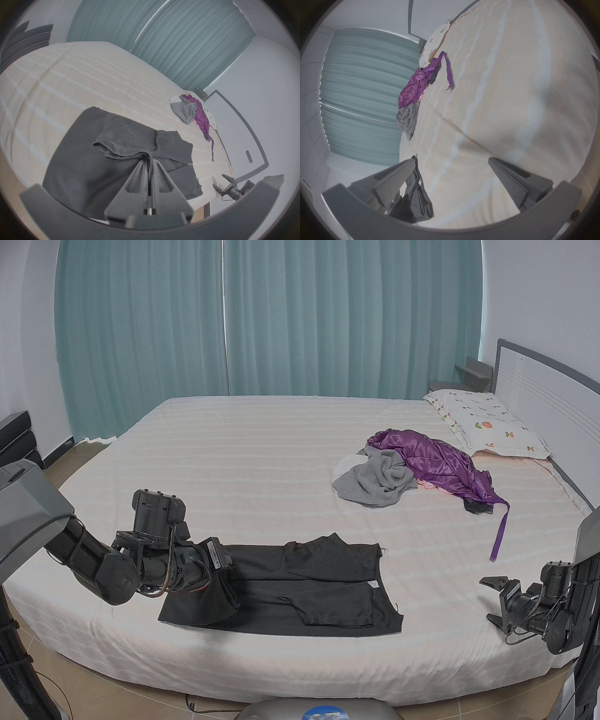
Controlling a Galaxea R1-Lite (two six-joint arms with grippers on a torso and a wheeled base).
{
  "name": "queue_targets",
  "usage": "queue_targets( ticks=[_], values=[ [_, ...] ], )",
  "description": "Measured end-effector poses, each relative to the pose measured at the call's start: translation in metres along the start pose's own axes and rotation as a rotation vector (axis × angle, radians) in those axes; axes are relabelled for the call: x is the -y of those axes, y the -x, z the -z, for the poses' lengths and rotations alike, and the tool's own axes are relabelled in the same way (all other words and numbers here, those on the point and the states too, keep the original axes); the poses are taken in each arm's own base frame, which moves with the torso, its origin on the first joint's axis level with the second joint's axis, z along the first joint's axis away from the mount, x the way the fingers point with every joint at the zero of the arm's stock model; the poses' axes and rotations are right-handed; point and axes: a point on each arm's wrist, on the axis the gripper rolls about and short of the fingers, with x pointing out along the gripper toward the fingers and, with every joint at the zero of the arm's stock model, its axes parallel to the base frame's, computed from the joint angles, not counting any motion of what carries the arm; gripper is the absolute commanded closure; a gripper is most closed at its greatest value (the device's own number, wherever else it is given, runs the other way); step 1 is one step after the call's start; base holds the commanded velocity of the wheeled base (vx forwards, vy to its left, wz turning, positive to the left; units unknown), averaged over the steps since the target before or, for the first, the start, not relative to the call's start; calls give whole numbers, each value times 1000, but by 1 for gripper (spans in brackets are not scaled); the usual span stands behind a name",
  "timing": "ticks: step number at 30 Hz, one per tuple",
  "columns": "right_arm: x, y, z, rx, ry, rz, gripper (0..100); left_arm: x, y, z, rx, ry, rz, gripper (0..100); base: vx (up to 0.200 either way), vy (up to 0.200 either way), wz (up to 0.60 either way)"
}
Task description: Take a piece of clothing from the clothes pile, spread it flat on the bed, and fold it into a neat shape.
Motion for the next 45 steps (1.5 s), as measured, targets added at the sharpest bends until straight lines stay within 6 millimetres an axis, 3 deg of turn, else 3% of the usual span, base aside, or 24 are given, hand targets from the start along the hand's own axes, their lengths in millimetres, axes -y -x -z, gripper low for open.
queue_targets(
  ticks=[11,24,25,36,45],
  values=[
    [0,-2,4,-15,13,7,0,44,-11,5,-23,-68,33,100,0,-200,0],
    [1,-3,6,-23,19,13,0,72,-52,21,-49,-121,31,100,0,0,0],
    [1,-3,7,-23,19,15,0,73,-55,21,-49,-121,29,0,0,0,0],
    [2,-4,8,-29,23,20,0,77,-67,29,-73,-107,15,0,0,0,0],
    [2,-4,10,-35,25,23,0,57,-46,26,-76,24,-25,0,0,0,0]
  ],
)
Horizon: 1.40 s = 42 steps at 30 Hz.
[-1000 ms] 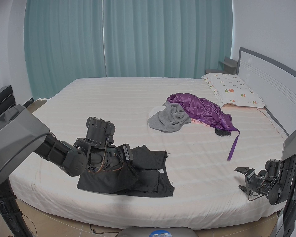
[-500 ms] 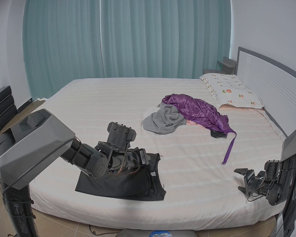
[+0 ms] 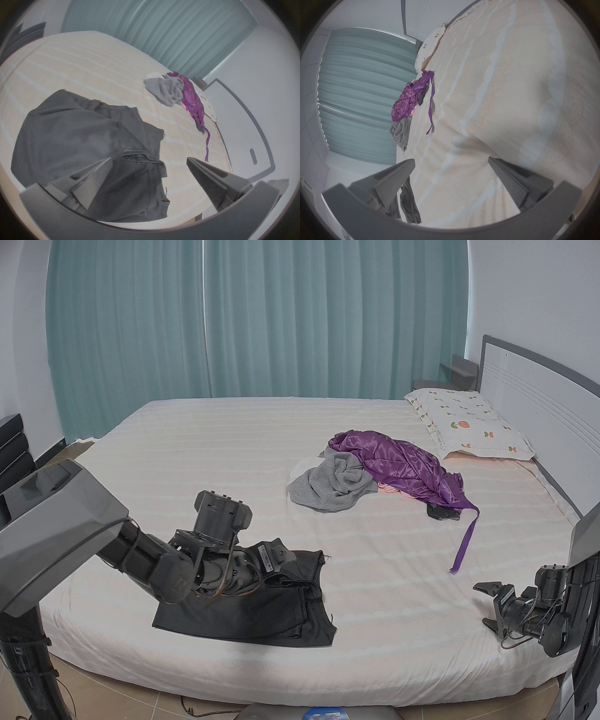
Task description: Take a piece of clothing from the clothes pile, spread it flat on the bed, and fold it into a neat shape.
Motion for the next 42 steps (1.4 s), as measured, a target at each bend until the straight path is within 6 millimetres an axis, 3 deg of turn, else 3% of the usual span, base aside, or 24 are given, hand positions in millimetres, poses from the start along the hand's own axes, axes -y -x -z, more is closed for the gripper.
queue_targets(
  ticks=[5,12,24,36,42],
  values=[
    [0,0,0,-1,0,1,0,-24,16,-4,22,149,-14,0,0,0,0],
    [0,0,0,-1,-1,2,0,-58,32,-3,8,318,4,0,0,200,0],
    [1,0,0,0,-1,4,0,-99,43,2,-33,420,40,0,0,200,0],
    [-3,-1,2,-5,8,-9,0,-111,43,1,-66,490,57,0,0,183,0],
    [-24,2,20,-15,78,-46,0,-112,43,0,-60,491,61,0,0,0,0]
  ],
)
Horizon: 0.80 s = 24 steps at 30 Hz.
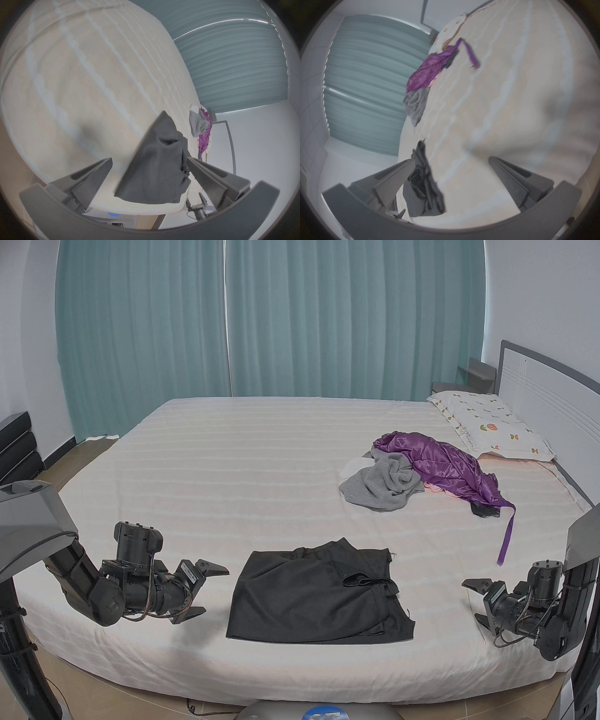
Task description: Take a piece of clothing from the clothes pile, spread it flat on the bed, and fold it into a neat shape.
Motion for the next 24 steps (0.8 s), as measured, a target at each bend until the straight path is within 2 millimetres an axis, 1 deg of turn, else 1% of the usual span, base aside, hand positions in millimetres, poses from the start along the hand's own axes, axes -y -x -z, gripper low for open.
queue_targets(
  ticks=[3,9,12,16,21,24],
  values=[
    [-17,0,16,-19,60,-36,0,0,0,0,0,-1,1,0,0,0,0],
    [-52,-5,56,-60,206,-131,0,0,0,0,3,-3,6,0,0,0,0],
    [-66,-11,70,-89,259,-151,0,0,0,0,4,-5,8,0,0,0,0],
    [-85,-22,76,-105,295,-176,0,-2,1,2,6,-1,1,0,0,0,0],
    [-112,-36,79,-126,324,-194,0,-7,4,7,0,3,-9,0,0,0,0],
    [-128,-42,85,-150,342,-215,0,-10,7,11,8,-1,5,0,0,0,0]
  ],
)
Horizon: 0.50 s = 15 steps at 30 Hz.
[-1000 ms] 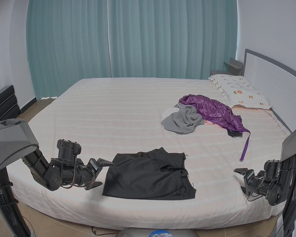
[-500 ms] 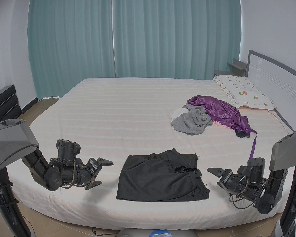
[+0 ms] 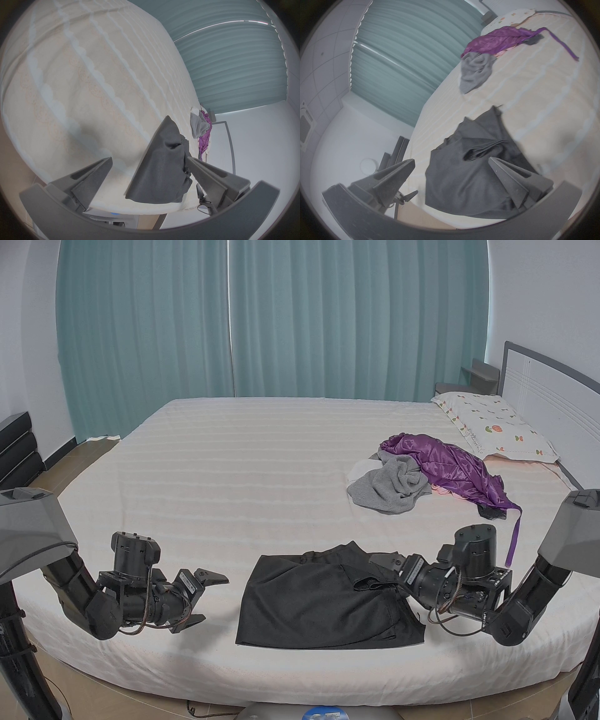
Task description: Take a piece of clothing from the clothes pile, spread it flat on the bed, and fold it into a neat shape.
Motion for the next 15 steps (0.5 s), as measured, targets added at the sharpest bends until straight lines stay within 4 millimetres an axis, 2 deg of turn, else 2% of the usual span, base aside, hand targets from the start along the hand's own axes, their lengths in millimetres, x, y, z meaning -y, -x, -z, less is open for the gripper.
queue_targets(
  ticks=[4,10,15],
  values=[
    [-13,-6,4,-17,20,-34,0,-6,4,6,6,-3,2,0,0,0,0],
    [-9,-9,1,-21,14,-22,0,-18,14,12,8,12,-22,0,0,0,0],
    [-6,-10,4,-37,15,-10,0,-20,19,11,31,9,-1,0,0,0,0]
  ],
)
